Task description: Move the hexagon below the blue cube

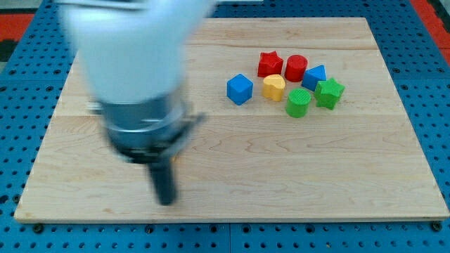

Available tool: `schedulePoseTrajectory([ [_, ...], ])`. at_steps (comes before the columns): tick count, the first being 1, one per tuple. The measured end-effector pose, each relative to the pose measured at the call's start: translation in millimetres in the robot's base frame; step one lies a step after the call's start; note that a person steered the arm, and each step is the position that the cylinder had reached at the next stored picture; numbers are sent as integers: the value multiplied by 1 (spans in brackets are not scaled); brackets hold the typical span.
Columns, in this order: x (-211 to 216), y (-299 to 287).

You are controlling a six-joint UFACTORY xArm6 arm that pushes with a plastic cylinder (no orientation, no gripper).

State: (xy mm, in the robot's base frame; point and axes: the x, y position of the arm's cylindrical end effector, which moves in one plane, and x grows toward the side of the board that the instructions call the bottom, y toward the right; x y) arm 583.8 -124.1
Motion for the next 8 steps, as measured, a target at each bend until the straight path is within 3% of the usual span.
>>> schedulePoseTrajectory([
  [1,-49,19],
  [2,-73,121],
  [3,-50,142],
  [4,-42,64],
  [5,-92,15],
  [6,-109,105],
  [7,-108,113],
  [8,-51,129],
])
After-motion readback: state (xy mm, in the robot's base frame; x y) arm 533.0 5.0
